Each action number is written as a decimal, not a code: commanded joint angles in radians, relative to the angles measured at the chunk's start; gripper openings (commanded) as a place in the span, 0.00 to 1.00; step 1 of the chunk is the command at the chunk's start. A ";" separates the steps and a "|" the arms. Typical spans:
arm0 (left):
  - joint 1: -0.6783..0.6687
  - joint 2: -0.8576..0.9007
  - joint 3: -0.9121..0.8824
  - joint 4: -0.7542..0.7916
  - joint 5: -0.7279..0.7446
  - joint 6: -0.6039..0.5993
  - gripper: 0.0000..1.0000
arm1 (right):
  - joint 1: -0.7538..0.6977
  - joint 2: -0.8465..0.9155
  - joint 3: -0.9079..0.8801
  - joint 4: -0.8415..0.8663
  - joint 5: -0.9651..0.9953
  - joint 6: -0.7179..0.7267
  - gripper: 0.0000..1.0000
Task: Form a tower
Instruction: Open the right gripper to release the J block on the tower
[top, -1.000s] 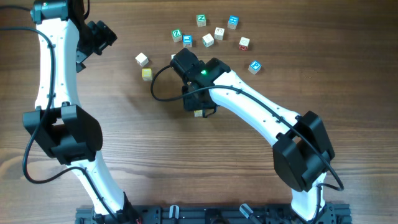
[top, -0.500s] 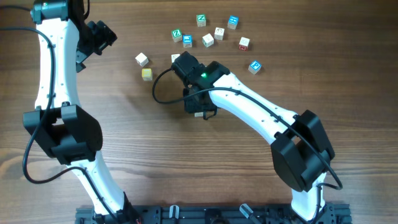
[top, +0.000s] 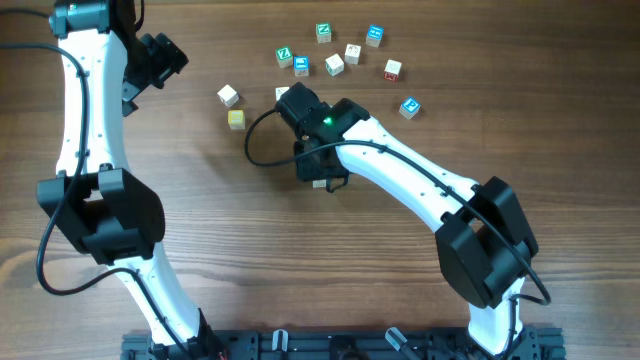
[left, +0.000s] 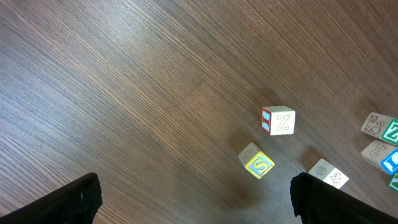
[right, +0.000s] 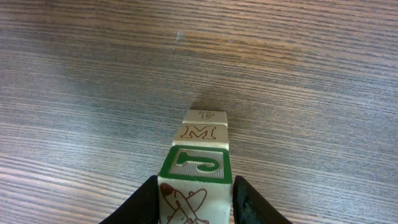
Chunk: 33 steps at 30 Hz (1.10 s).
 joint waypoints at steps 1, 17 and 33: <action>0.000 -0.003 0.008 0.000 -0.002 0.005 1.00 | 0.002 0.009 0.004 0.006 0.003 -0.003 0.38; 0.000 -0.003 0.008 0.000 -0.002 0.005 1.00 | 0.001 0.009 0.012 0.008 0.006 -0.022 0.36; 0.000 -0.003 0.008 0.000 -0.002 0.005 1.00 | 0.001 0.008 0.016 0.017 0.006 -0.018 0.29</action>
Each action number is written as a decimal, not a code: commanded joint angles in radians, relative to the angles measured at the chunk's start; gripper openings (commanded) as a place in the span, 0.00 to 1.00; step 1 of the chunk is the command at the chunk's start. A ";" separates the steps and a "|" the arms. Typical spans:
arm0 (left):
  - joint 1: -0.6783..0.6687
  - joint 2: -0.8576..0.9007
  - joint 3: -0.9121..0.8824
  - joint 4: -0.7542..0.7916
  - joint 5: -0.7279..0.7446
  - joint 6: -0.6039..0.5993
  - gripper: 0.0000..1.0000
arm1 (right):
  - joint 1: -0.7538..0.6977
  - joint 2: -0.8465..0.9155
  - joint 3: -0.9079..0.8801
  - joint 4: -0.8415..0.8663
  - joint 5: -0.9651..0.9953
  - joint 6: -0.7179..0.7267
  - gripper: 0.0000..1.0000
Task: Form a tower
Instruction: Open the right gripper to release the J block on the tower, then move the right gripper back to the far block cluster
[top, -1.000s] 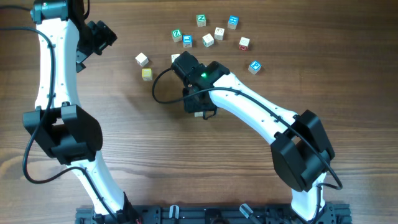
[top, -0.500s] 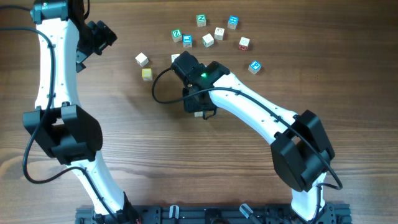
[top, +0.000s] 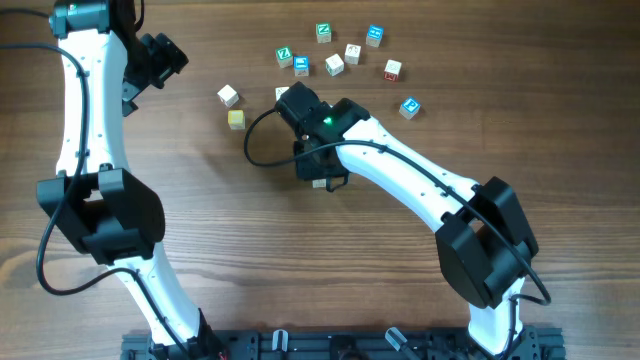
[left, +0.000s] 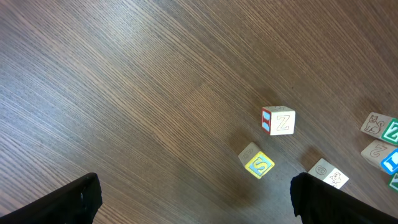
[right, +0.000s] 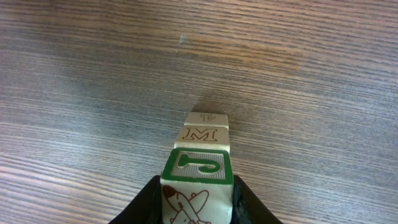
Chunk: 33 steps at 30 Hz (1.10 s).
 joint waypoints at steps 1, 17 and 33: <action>0.000 -0.003 0.008 0.000 -0.002 0.005 1.00 | 0.001 0.008 0.015 0.013 0.006 -0.003 0.29; 0.000 -0.003 0.008 0.000 -0.002 0.005 1.00 | -0.010 0.007 0.056 0.011 -0.003 -0.027 0.78; 0.000 -0.003 0.008 0.000 -0.002 0.005 1.00 | -0.415 0.165 0.399 0.123 0.051 -0.371 0.84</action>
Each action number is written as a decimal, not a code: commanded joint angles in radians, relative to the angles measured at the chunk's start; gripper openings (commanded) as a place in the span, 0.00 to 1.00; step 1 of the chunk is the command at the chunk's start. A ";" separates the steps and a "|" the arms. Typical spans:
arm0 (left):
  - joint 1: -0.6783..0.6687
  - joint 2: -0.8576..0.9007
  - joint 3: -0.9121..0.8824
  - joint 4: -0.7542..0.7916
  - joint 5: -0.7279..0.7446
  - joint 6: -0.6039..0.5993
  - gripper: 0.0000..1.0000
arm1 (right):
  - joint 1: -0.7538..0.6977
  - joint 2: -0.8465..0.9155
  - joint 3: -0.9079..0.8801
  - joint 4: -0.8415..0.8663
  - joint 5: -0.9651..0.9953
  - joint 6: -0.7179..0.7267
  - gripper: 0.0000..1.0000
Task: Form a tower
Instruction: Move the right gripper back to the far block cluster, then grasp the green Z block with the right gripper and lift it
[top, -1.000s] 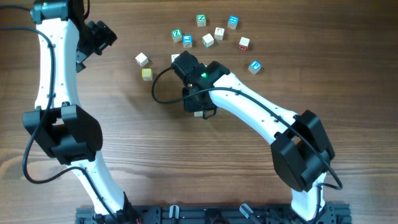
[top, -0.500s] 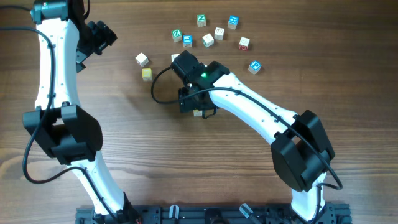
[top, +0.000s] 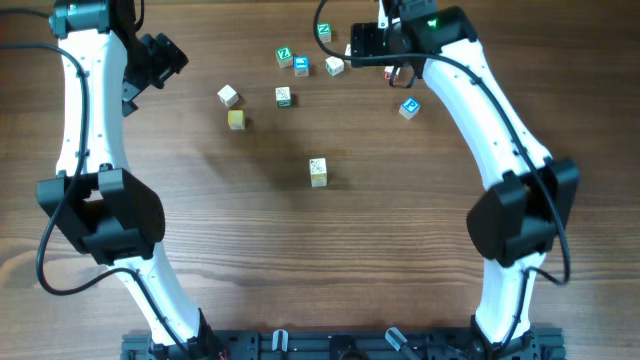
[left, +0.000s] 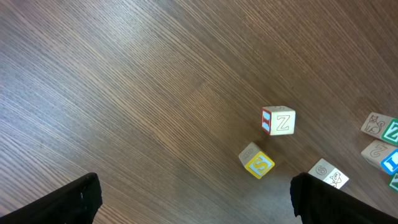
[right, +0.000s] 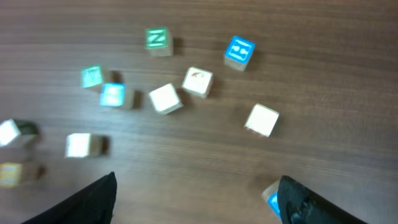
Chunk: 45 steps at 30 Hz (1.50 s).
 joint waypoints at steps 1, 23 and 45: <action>0.000 -0.003 0.008 0.000 -0.003 0.005 1.00 | -0.042 0.112 0.003 0.056 0.073 0.052 0.86; 0.000 -0.003 0.008 0.000 -0.003 0.005 1.00 | -0.062 0.327 0.008 0.196 0.190 0.134 0.34; 0.000 -0.003 0.008 0.000 -0.003 0.005 1.00 | 0.024 0.212 -0.053 -0.182 -0.108 0.079 0.93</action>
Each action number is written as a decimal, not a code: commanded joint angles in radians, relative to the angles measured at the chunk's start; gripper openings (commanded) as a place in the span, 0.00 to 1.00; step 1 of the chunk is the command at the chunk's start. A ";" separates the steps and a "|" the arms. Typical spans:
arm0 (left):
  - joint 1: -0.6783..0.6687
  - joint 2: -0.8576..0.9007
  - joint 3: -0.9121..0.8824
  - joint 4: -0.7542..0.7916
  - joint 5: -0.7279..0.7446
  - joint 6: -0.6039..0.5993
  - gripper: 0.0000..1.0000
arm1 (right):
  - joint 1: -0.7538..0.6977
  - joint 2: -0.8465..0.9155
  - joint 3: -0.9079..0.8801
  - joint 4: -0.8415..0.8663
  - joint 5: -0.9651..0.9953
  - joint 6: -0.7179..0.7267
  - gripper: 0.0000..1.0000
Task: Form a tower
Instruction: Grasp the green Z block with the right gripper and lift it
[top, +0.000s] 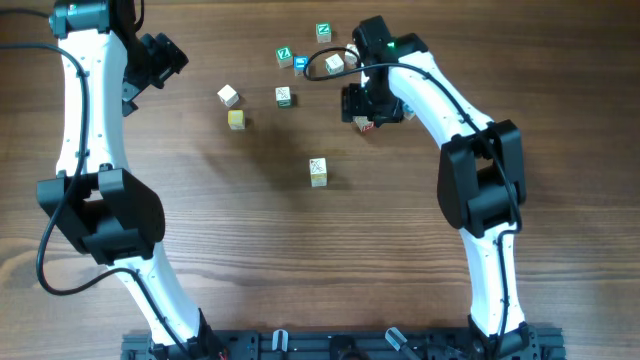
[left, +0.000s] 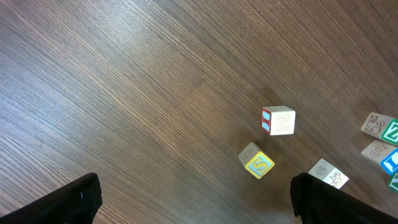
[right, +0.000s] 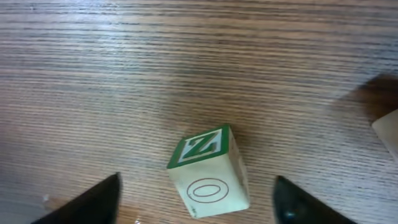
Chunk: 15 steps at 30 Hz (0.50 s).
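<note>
The tower (top: 317, 171) of stacked letter blocks stands alone mid-table. My right gripper (top: 366, 108) is down at the back, among the loose blocks. In the right wrist view it (right: 196, 202) is open, its fingers (right: 93, 202) either side of a block (right: 208, 171) with a green Z on top and an O on its side, not touching it. My left gripper (top: 155, 55) hangs high at the far left, open and empty (left: 199, 205).
Loose blocks lie at the back: a green one (top: 323, 32), another green (top: 284, 55), a blue one (top: 301, 66), a pale one (top: 284, 96). A Z block (left: 278, 121) and a yellow S block (left: 258, 163) sit further left.
My right gripper was open high above the loose blocks at the back. Now it is low on the table, still open, with the Z/O block between its fingers. The left arm has not moved.
My right gripper first had its fingers against the top J block of the tower mid-table, and still did a second later. Then the tower stood free and the gripper was open over the loose blocks. Now it straddles the Z/O block.
</note>
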 joint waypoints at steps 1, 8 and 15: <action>0.000 -0.003 0.008 0.000 -0.002 0.005 1.00 | -0.001 -0.023 -0.007 0.003 0.045 -0.006 1.00; 0.000 -0.003 0.008 0.000 -0.002 0.005 1.00 | 0.000 -0.023 -0.007 0.038 0.098 -0.213 0.54; 0.000 -0.003 0.008 0.000 -0.002 0.005 1.00 | 0.000 -0.023 -0.007 0.005 0.103 -0.210 0.44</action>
